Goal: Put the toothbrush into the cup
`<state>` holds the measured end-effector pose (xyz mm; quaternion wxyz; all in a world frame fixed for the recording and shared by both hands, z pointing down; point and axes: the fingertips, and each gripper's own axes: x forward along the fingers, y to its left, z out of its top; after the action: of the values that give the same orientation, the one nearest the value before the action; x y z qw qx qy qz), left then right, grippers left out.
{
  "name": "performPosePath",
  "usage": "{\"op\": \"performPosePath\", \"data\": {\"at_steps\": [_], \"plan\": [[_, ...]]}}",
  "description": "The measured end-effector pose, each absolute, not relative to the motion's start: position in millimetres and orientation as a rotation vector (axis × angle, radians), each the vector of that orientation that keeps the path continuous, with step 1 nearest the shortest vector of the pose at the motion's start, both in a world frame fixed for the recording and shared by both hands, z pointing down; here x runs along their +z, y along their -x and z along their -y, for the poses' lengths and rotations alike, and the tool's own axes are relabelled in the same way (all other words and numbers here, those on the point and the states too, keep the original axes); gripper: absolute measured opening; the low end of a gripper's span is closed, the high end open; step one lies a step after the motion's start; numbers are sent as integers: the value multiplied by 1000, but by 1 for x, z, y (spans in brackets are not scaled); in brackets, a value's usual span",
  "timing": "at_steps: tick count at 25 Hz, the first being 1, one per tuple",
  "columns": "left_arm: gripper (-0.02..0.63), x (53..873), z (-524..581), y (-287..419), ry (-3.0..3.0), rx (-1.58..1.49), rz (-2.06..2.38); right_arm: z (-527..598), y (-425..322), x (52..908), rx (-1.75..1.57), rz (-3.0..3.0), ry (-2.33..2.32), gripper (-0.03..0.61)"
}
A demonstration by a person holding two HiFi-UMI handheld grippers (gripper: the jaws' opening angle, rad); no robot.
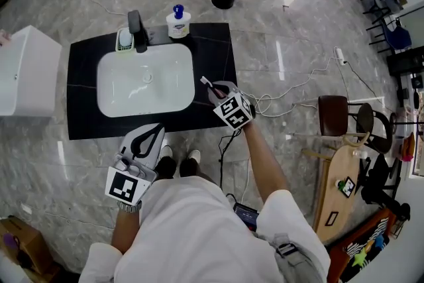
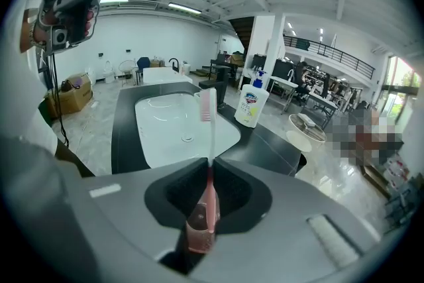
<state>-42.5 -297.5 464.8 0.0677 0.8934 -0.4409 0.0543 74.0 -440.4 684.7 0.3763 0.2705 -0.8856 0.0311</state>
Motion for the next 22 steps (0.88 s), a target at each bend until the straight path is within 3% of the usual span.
{"op": "performPosePath", "data": {"at_steps": [13, 16, 22], "plan": [[0, 461, 296, 40, -2703, 148, 1323, 427, -97, 659, 148, 2320, -807, 53], [0, 461, 295, 41, -2700, 145, 1322, 410, -105, 630, 225, 2409, -932, 12], [0, 464, 294, 35, -2703, 129, 1285, 357, -113, 562, 547, 2661, -1161, 12]]}}
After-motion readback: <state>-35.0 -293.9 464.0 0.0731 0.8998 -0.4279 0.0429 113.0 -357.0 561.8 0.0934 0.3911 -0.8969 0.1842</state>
